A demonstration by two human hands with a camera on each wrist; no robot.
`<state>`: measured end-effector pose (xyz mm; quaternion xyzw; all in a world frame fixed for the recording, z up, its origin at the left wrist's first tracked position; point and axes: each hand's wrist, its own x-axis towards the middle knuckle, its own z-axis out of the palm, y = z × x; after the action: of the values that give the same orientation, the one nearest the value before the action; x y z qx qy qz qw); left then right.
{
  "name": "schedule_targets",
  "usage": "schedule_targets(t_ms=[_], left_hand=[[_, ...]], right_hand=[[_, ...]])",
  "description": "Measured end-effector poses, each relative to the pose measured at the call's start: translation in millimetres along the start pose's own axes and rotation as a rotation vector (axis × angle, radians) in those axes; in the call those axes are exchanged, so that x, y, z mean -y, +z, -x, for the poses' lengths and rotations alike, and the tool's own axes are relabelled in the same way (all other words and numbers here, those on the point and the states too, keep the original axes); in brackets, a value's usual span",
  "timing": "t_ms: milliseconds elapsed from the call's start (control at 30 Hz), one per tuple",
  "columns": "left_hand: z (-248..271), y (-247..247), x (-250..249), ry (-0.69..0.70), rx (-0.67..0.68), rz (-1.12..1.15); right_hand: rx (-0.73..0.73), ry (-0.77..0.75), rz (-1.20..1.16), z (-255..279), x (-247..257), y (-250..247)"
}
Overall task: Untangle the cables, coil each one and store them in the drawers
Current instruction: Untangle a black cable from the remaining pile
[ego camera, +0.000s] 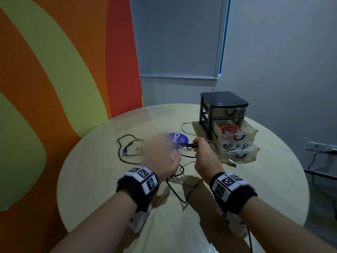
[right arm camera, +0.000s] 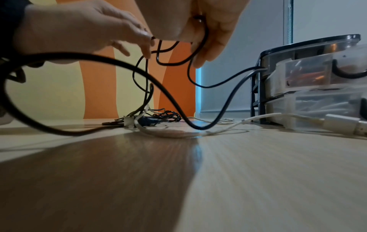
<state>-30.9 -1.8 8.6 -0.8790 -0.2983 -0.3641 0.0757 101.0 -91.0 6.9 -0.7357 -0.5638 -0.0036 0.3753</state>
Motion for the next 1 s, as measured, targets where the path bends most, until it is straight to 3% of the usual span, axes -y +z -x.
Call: schedule_targets(t_ms=[167,367,633,800,1000], left_hand=[[4,6,2,0.063,0.089,0.002],[2,6,6,0.029,-0.037,-0.029],[2,12,9,0.232,-0.055,-0.037],[1,12,10,0.188,-0.013,0.058],[-3,5,8,-0.065,0.044,-0.033]], right_hand=[[0.052,-0.101,-0.108,4,10,2],[0.052,-0.075,-0.010,4,5,2],[0.074,-0.145,0.022,5,11,4],[0.004,0.051,0.100,-1,-8,-9],[-0.043,0.314,0.162,3,-55,-56]])
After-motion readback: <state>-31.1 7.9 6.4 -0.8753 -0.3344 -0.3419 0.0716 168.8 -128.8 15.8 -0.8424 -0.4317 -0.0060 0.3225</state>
